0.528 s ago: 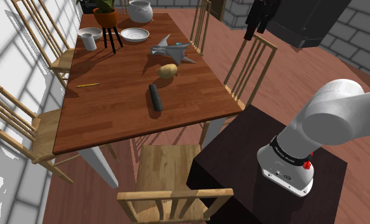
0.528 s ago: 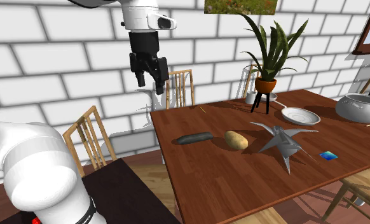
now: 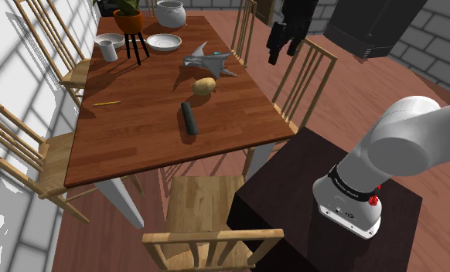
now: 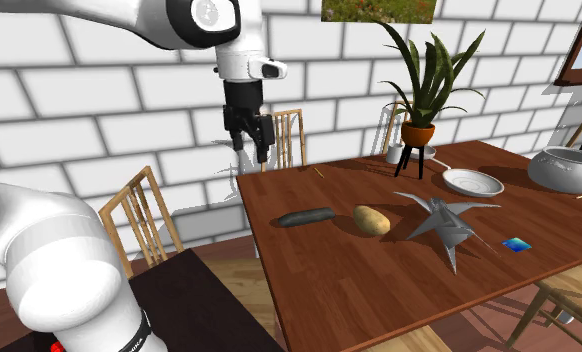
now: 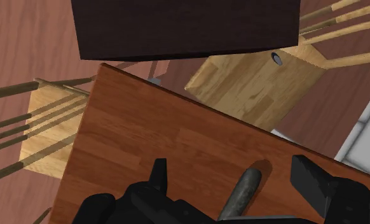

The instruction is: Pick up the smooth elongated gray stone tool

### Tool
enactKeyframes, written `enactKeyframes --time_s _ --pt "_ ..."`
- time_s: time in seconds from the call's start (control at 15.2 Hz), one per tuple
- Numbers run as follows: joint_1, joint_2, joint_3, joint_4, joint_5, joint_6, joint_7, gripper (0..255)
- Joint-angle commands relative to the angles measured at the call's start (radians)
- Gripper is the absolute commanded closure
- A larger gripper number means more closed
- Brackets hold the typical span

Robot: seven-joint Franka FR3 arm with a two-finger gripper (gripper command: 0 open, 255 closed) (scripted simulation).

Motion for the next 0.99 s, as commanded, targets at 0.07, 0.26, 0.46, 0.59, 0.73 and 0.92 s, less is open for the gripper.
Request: enactKeyframes --time_s 0.07,0.26,0.46,0.59,0.73,0.92 --pt "0.001 0.088 0.032 -0.013 0.014 0.098 0.057 0" --pt "0.000 0.190 0.062 -0.006 0.022 0.190 0.112 0" --pt "-0.002 0.300 0.089 0.015 0.022 0.276 0.168 0" --pt "-0.005 0.377 0.106 0.036 0.018 0.328 0.207 0" --pt "-0.008 0.456 0.121 0.063 0.009 0.377 0.246 0" --pt "-0.010 0.577 0.139 0.114 -0.012 0.442 0.308 0"
